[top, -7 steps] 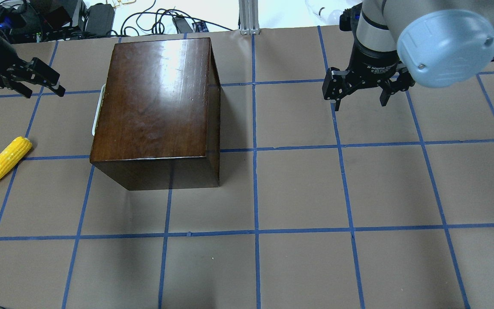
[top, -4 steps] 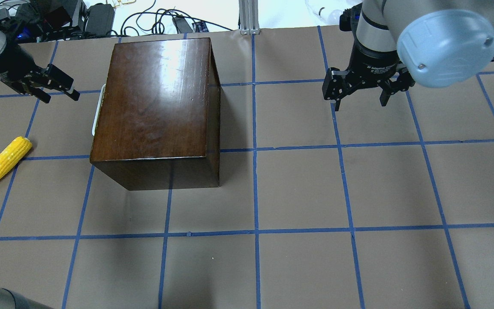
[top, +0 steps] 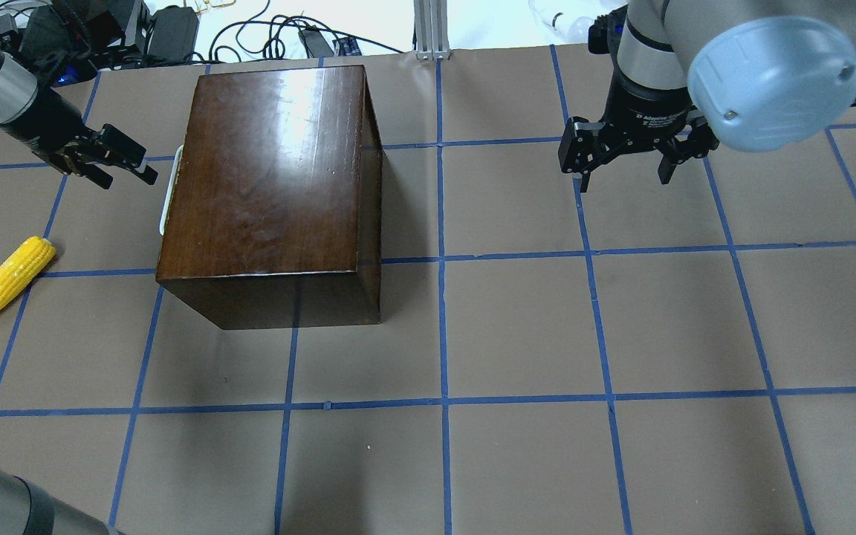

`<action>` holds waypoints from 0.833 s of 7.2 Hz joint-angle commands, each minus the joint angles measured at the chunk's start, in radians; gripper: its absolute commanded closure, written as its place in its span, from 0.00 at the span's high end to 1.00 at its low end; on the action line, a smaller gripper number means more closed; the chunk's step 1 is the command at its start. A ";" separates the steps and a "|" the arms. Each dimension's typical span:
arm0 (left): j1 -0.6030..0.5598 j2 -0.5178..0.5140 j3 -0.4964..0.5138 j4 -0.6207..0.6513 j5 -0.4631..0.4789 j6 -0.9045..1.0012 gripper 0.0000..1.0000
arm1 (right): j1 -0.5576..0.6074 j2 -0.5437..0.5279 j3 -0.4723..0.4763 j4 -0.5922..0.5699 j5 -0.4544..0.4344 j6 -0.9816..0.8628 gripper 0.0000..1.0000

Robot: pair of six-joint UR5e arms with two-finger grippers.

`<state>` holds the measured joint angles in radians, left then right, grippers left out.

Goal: Open drawer and put corn inside
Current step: 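Move the left gripper down beside the cabinet to the white drawer handle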

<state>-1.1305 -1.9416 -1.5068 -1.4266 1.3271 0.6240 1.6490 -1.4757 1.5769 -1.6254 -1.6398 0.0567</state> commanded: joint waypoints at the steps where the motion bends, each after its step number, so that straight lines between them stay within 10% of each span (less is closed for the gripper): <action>1: 0.000 -0.016 -0.001 0.000 -0.026 -0.007 1.00 | 0.000 0.000 0.000 -0.001 0.000 0.000 1.00; 6: 0.002 -0.060 -0.004 -0.003 -0.078 -0.007 1.00 | 0.000 0.000 0.000 -0.001 0.000 0.000 1.00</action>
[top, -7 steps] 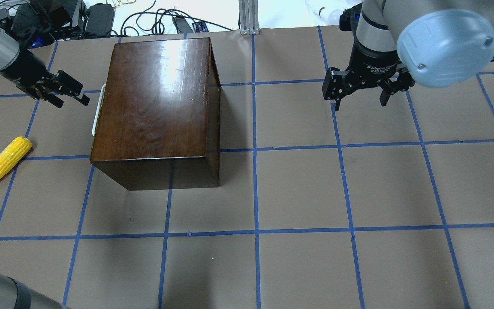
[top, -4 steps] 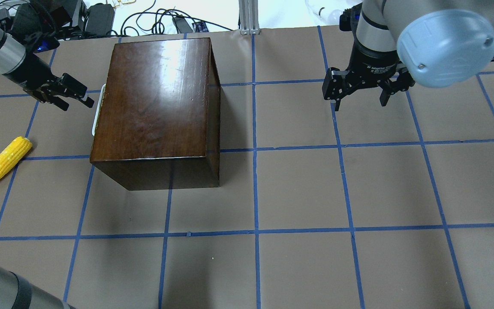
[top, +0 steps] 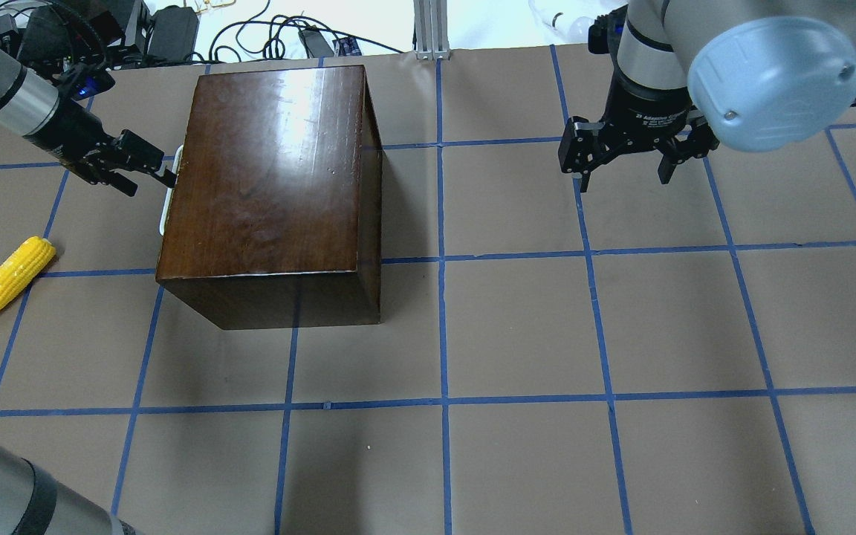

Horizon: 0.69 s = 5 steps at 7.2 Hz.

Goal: Open drawer and put corn inside
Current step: 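Move the left gripper down beside the cabinet to the white drawer handle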

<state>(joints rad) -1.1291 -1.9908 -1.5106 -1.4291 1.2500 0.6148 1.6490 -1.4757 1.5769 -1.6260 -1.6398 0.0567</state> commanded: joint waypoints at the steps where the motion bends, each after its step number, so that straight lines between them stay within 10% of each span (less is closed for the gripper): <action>1: 0.000 -0.022 0.000 0.001 -0.001 0.003 1.00 | 0.000 0.000 0.000 0.000 0.000 0.000 1.00; 5: 0.000 -0.040 0.000 -0.007 0.000 -0.001 1.00 | 0.000 0.000 0.000 0.000 0.000 0.000 1.00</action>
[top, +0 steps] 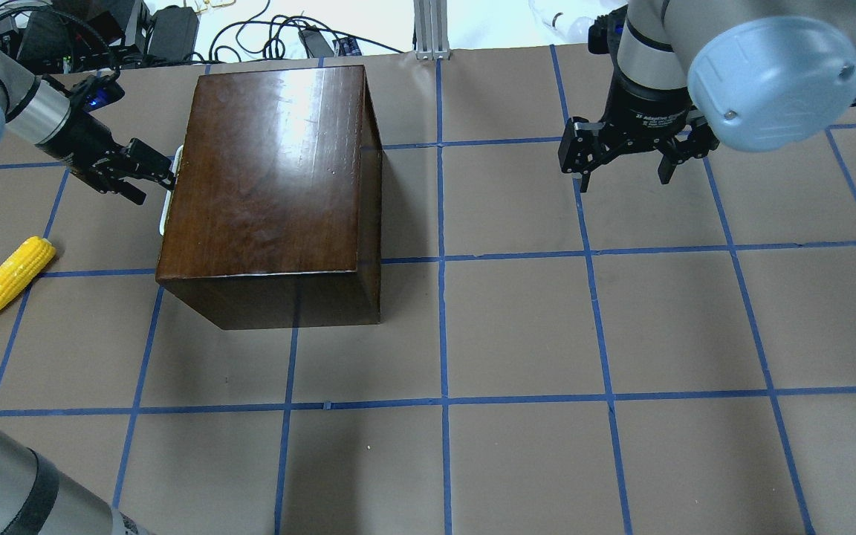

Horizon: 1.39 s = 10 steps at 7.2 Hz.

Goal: Open drawer and put corn inside
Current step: 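Grip the white handle with the left gripper and pull the drawer open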

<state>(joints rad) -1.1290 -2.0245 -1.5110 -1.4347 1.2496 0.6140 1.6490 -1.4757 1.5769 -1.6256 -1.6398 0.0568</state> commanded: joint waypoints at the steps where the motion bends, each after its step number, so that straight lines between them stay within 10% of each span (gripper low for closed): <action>1: 0.000 -0.011 0.000 -0.004 -0.001 0.000 1.00 | 0.000 0.000 0.000 0.000 0.000 0.000 1.00; 10: 0.060 -0.028 0.018 0.005 0.014 0.013 1.00 | 0.000 0.000 0.000 0.000 0.000 0.000 1.00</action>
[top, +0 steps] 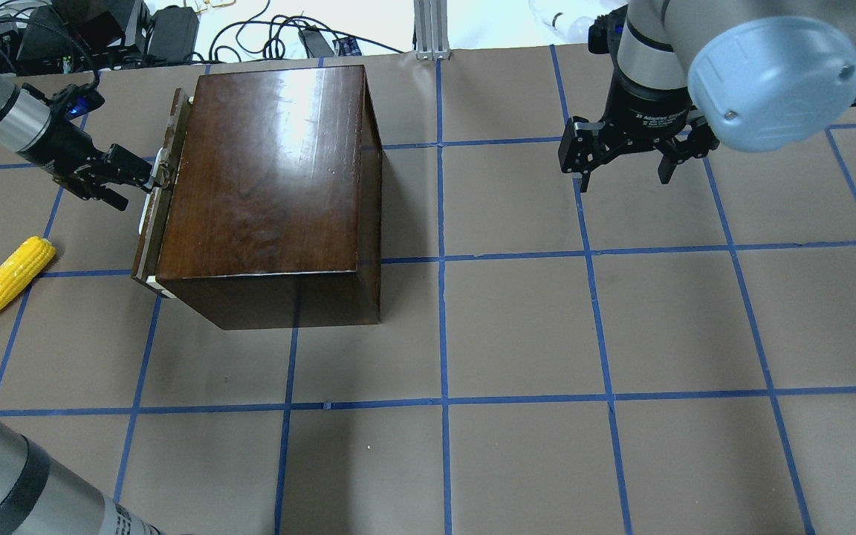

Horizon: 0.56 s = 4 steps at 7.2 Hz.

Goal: Open drawer and put corn inside
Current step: 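Grip the white handle with the left gripper and pull the drawer open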

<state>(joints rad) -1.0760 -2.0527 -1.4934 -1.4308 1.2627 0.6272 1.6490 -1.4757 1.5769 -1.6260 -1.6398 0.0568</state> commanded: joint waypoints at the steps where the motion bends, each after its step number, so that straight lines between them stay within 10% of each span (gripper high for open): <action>1: 0.028 -0.001 -0.001 0.001 0.003 0.006 1.00 | 0.000 0.000 0.000 0.000 0.000 0.000 1.00; 4: 0.048 -0.001 0.001 0.003 0.042 0.026 1.00 | 0.000 0.000 0.000 0.000 0.000 0.000 1.00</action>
<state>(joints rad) -1.0328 -2.0529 -1.4928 -1.4323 1.2757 0.6477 1.6490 -1.4757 1.5769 -1.6260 -1.6398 0.0568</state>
